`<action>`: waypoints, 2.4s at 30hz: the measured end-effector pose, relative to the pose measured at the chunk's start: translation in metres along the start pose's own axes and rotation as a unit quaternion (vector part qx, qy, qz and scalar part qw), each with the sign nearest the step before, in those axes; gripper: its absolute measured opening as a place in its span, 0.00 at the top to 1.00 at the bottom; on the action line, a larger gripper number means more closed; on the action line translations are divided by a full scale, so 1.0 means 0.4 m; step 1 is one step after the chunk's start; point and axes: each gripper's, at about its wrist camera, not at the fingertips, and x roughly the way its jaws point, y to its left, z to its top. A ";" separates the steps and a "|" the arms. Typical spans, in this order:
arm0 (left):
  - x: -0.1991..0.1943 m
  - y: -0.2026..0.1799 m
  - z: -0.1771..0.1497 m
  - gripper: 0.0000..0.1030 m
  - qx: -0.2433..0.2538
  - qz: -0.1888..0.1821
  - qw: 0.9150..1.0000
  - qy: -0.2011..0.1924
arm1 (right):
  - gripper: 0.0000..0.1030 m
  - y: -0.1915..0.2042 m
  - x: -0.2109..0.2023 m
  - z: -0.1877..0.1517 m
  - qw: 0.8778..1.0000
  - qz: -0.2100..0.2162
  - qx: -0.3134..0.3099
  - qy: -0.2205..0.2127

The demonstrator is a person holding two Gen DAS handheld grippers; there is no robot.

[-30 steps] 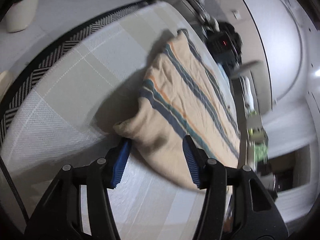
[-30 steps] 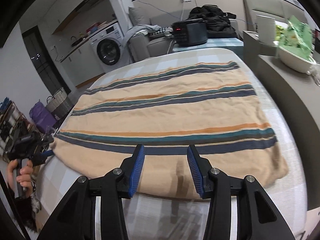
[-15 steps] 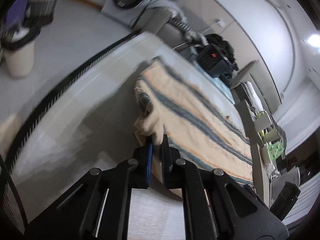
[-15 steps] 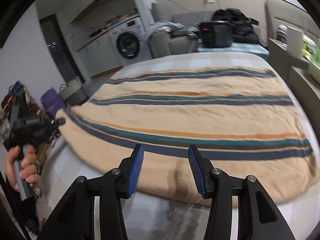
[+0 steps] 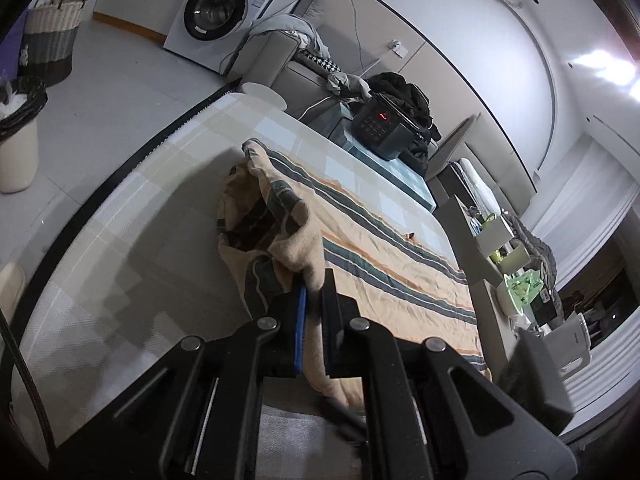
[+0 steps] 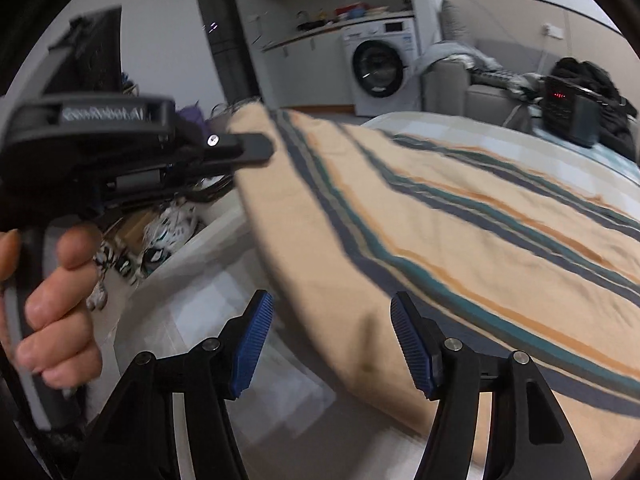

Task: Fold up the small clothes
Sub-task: 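Grasp the cloth edge with the left tool while the right tool grasps beside it, then lift the held edge and fold it over the cloth with both tools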

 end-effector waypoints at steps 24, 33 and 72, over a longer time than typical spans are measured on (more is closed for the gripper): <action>0.009 0.305 -0.002 0.43 -0.167 -0.066 0.981 0.068 | 0.94 -0.002 0.086 0.087 0.997 -0.019 0.061 -0.042; 0.071 0.356 0.004 0.42 -0.218 -0.126 0.963 0.092 | 0.94 -0.049 0.068 0.088 0.991 -0.016 0.120 -0.053; 0.511 0.298 0.200 0.37 -0.188 -0.152 0.939 0.246 | 0.88 0.045 0.061 0.063 0.999 0.004 0.015 -0.038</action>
